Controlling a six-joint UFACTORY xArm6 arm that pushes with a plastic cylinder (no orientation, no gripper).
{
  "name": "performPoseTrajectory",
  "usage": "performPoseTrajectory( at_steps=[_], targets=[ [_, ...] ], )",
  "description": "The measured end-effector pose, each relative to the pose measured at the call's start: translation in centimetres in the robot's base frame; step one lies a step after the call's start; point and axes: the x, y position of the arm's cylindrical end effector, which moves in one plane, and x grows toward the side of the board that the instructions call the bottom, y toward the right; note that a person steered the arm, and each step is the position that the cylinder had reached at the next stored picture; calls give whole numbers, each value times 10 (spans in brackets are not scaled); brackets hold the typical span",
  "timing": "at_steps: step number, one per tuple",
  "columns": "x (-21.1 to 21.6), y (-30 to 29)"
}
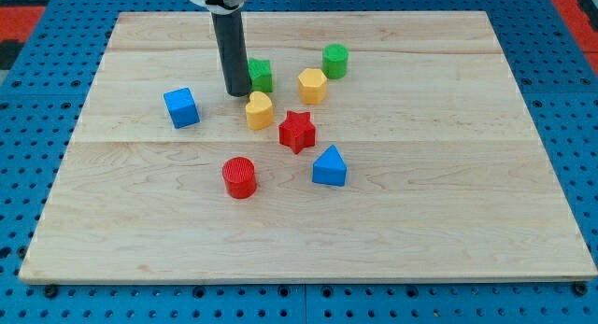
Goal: Touch the red star left side
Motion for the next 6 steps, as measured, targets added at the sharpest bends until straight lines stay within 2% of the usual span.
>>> performPoseTrajectory(
  at_steps=[1, 2, 3, 4, 6],
  targets=[
    [30, -4],
    [82, -4],
    [115, 17],
    [103, 47],
    [50, 46]
  ],
)
